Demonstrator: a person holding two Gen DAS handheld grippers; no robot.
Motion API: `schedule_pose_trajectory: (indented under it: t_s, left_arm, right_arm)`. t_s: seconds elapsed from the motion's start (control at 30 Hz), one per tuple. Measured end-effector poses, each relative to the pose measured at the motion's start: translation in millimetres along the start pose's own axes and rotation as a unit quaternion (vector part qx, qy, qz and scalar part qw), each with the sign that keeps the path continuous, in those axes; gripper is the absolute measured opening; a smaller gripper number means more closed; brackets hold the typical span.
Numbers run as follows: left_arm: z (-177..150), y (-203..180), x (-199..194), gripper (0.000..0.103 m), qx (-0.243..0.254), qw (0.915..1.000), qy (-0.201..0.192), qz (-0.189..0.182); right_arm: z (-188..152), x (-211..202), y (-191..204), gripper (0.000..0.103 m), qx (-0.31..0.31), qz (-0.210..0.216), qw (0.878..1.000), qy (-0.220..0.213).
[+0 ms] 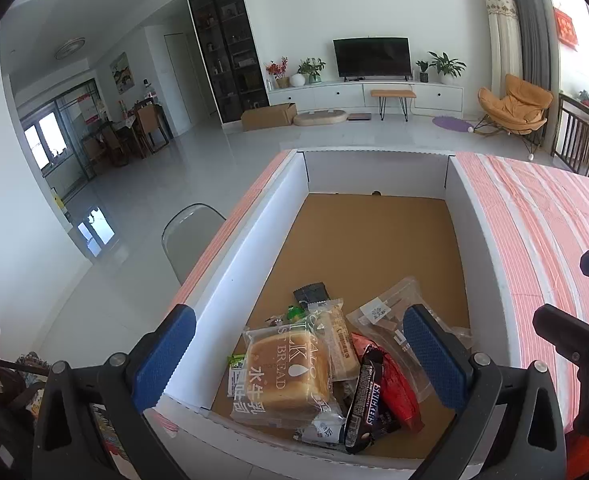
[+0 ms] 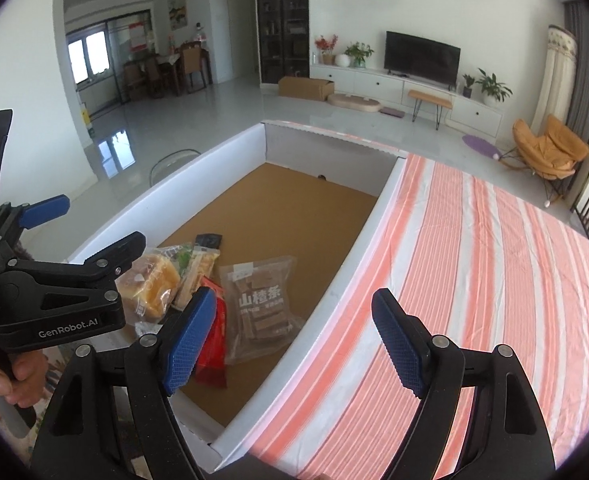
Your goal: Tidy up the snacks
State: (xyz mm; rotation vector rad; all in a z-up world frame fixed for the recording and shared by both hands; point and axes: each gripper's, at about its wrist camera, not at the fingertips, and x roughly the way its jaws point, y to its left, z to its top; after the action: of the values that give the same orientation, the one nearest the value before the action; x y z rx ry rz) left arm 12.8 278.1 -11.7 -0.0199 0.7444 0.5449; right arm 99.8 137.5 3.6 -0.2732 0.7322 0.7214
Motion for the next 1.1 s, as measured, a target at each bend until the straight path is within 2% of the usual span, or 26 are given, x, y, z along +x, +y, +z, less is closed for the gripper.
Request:
schedule_pose_trajectory:
  t_s: [0.1,0.2,0.3,0.4,0.73,1.1]
  left_arm:
    - [4,6,-3,0.103,-0.006,0.9998,-0.012,0.015]
    - [7,7,-10,0.103,0.004,0.9988,-0.032,0.037]
    - [9,11,-15,0.103,0.003,0.9986,-0.040,0.035]
    - [9,15,-18,0.103,-0.005,0.9986,-0.045,0.028]
    - [9,19,-13,0.103,-0.010,0.9986,-0.032,0.041]
    - [5,18,-11,0.103,-0.006,0.9989,-0.021,0.041]
  right_arm:
    - [5,-1,-2,0.083,0.022,0.011,1.000,0.007]
    - [10,-6,-4,0.083,0.034,-0.002,0.999,0.004]
    - [13,-12,0,0.083,0.023,-0.023,0.999,-0.011]
    - [15,-12,0,0.083,0.031,-0.007,0.999,-0.008]
    - [15,1,9,0.083,0.028,0.020,0.999,0.017]
    - [17,7,19,0.083,0.015,0.022,0.999,0.025]
